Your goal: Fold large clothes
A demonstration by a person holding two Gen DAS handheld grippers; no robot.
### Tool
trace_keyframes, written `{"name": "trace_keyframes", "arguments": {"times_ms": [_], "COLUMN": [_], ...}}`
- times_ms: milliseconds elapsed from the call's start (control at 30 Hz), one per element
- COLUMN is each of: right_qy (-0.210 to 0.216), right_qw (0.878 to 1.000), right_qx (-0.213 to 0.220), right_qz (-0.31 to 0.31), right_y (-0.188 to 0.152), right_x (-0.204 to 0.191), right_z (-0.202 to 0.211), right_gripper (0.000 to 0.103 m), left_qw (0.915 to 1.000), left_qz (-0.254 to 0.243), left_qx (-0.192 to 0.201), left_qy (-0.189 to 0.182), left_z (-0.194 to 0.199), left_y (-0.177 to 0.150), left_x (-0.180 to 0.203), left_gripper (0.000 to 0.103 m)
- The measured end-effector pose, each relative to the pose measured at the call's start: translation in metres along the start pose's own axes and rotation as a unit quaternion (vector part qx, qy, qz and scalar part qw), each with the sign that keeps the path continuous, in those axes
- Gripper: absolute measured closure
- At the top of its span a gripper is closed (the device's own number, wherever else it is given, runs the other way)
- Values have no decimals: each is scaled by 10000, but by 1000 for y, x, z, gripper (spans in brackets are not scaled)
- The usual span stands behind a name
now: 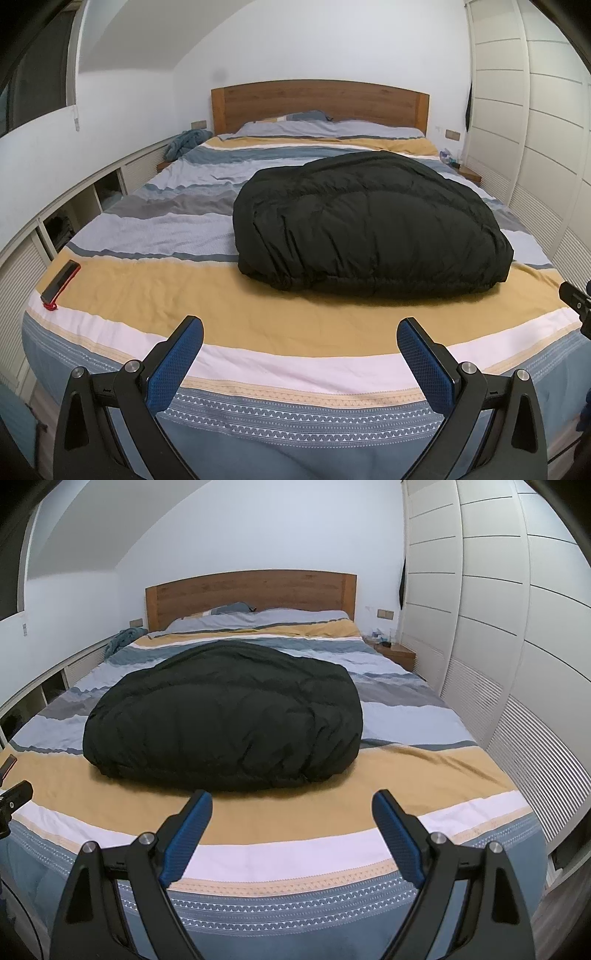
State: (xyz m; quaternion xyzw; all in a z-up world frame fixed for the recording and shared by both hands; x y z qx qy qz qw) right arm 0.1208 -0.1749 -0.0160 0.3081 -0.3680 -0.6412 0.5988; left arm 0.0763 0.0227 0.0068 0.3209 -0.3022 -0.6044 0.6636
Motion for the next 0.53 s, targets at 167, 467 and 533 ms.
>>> {"name": "trace_keyframes", "arguments": {"times_ms": [167,467,533], "right_qy": [-41,-66,-69], "right_qw": [10000,9999,9999], "right_qx": [-41,-78,-83], "right_qz": [-25,-20,-27], "right_y": [-2,-4,-4], "right_x": [3,4,5], "right_z": [-4,-6,-7], "right_gripper": [15,15,15], "left_qw": [10000,10000,10000], "left_qz": [-34,-30,-24], "left_qx": [-9,-16,-21], "left_qy": [-35,-44,-43], "left_z": [-2,-2,-3], "left_y": [-1,-2,-2], "left_x": [-1,-1,-1], "left_gripper": [0,0,0]}}
Point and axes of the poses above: each gripper's, at about its wrist camera, not at the fingertips, and z roughly against the way its jaws point, x to its right, y to its top, the point moved 3 cm from there along -z, roughly the way its jaws point, and after that the axes turned 3 degrees about -y, right-handed, at the moved point
